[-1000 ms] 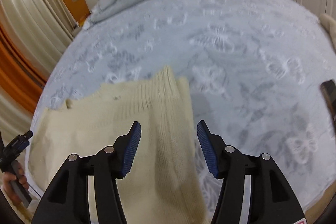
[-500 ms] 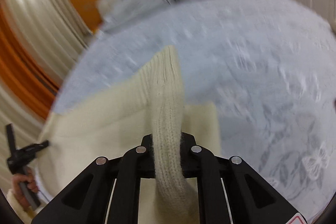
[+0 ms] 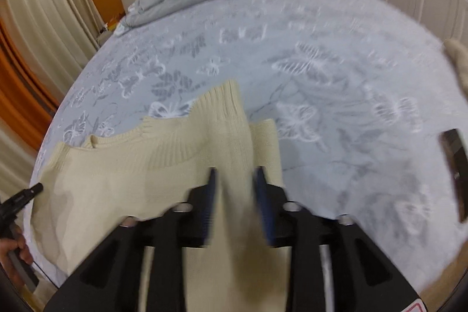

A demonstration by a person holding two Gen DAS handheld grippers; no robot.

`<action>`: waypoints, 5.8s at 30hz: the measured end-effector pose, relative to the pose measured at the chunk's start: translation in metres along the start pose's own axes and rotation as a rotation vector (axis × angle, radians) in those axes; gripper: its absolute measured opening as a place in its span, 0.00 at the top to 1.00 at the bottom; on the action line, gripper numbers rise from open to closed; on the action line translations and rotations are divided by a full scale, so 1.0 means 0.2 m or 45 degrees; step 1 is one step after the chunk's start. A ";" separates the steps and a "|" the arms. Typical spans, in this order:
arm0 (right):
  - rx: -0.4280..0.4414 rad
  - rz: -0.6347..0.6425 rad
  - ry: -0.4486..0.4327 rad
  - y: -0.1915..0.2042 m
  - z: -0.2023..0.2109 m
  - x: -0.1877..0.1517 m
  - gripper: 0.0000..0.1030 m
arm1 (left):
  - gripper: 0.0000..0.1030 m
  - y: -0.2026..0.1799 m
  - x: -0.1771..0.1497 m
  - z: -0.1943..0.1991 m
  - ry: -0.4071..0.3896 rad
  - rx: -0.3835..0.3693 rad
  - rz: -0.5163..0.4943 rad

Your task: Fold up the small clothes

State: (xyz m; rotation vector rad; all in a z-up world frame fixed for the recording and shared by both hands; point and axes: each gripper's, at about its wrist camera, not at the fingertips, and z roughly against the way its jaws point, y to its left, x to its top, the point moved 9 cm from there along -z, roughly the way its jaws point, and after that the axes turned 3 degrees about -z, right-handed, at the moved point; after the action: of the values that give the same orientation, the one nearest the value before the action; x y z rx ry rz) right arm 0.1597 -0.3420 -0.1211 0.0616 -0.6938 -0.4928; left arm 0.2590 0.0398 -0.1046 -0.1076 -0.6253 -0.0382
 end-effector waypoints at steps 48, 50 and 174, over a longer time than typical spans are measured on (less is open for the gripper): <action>0.104 -0.099 0.107 0.03 0.38 -0.18 0.97 | 1.00 0.17 -0.29 0.36 0.012 -0.126 0.088; -0.044 -0.071 0.314 -0.10 0.20 -0.32 0.97 | 1.00 0.25 -0.36 0.24 0.115 -0.002 0.061; 0.462 0.034 0.312 0.59 0.17 -0.36 0.89 | 0.41 -0.68 -0.74 0.55 -0.001 -0.312 -0.223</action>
State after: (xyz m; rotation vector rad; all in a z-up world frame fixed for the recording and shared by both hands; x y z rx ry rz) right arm 0.1402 -0.2007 -0.1131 0.4461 -0.5350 -0.3222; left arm 0.0652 -0.0828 -0.0906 -0.2897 -0.6280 -0.2847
